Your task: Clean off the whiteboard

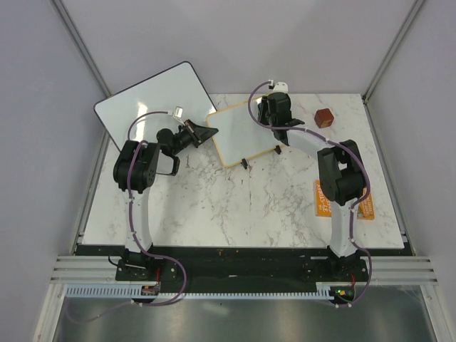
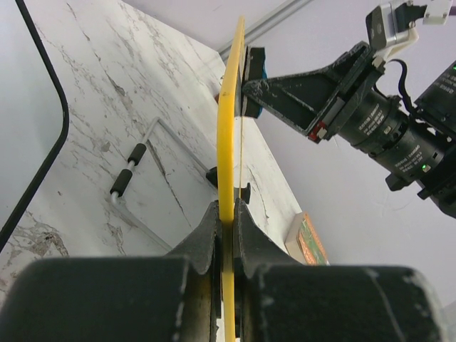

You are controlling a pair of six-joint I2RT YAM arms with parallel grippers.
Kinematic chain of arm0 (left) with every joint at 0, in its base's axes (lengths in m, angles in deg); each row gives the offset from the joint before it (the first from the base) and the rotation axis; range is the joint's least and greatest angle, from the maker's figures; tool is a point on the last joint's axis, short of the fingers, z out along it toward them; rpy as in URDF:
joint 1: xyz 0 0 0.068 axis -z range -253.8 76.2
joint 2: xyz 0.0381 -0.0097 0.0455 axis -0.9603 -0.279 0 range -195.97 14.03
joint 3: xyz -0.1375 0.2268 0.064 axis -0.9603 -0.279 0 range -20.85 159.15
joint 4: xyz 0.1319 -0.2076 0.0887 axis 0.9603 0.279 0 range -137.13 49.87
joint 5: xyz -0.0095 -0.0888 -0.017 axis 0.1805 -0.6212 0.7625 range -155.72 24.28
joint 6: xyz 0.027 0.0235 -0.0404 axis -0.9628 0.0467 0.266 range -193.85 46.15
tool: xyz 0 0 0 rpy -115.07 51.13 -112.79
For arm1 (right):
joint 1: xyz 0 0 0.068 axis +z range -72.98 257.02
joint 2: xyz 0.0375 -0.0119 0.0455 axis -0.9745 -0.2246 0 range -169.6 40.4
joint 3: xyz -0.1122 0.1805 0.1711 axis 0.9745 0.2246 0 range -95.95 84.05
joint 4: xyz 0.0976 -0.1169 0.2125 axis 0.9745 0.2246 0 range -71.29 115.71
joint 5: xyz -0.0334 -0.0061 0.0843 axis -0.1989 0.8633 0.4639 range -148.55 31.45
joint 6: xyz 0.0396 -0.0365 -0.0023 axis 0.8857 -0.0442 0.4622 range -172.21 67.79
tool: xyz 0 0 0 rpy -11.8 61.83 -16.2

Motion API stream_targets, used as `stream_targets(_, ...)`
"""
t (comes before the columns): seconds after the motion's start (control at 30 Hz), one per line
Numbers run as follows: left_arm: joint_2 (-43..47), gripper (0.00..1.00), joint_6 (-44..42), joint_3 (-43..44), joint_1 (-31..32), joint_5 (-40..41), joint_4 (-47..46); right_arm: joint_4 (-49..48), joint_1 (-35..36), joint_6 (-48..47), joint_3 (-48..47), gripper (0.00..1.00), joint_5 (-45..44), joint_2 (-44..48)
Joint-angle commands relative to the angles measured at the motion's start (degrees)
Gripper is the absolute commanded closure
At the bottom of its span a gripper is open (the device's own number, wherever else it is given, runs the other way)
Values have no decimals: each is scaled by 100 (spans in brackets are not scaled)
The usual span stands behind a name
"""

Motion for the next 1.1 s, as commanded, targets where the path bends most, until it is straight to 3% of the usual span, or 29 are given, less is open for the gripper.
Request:
stream_targets(0.0,225,98,-283,-122,182,-678,-536,402,291,19,648,100,215,220)
stream_targets(0.43,295,96,-310,-157,173,-740,-492,402,397,177,1799,100,312,1739)
stream_targets(0.47,330,93,-345,-201,173,-714,-527,402,423,194,1870,100,320,1810)
stream_targets(0.57,462,75,-467,-438,164,-564,-519,410,467,247,2143,100,355,2030)
stream_targets(0.6,488,65,-512,-482,164,-538,-501,411,476,247,2196,100,373,2066)
stream_targets(0.7,620,50,-644,-588,155,-441,-326,542,546,274,2354,100,408,2189)
stream_targets(0.9,822,38,-828,-746,164,-318,-167,1043,669,317,2696,99,557,2584)
stream_targets(1.07,1191,27,-1039,-1176,120,-195,87,1166,871,371,3461,74,760,3181)
